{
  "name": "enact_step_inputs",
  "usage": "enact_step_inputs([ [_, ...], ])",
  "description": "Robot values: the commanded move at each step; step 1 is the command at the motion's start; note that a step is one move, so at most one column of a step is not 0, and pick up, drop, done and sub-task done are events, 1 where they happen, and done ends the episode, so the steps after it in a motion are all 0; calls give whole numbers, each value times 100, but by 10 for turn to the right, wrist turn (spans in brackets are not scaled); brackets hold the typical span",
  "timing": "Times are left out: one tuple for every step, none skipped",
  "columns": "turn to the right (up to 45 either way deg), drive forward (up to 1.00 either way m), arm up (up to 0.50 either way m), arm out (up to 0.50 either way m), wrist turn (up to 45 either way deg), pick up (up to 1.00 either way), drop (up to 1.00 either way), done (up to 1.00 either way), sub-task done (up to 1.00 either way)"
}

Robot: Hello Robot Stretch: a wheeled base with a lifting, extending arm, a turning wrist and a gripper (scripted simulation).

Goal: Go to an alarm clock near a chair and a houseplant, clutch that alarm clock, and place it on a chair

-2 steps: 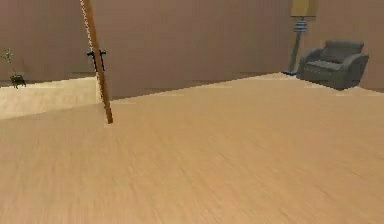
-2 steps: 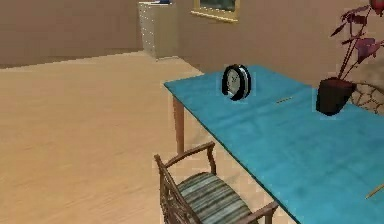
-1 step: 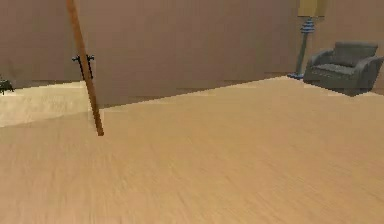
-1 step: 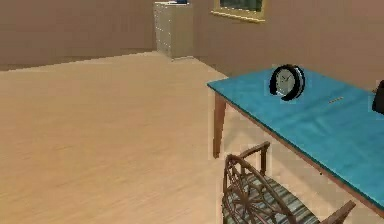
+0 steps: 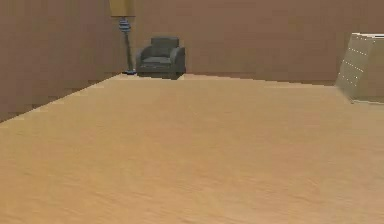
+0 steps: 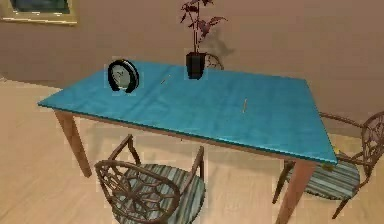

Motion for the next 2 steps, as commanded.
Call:
enact_step_inputs([
  [270,0,0,0,0,0,0,0,0],
  [30,0,0,0,0,0,0,0,0],
])
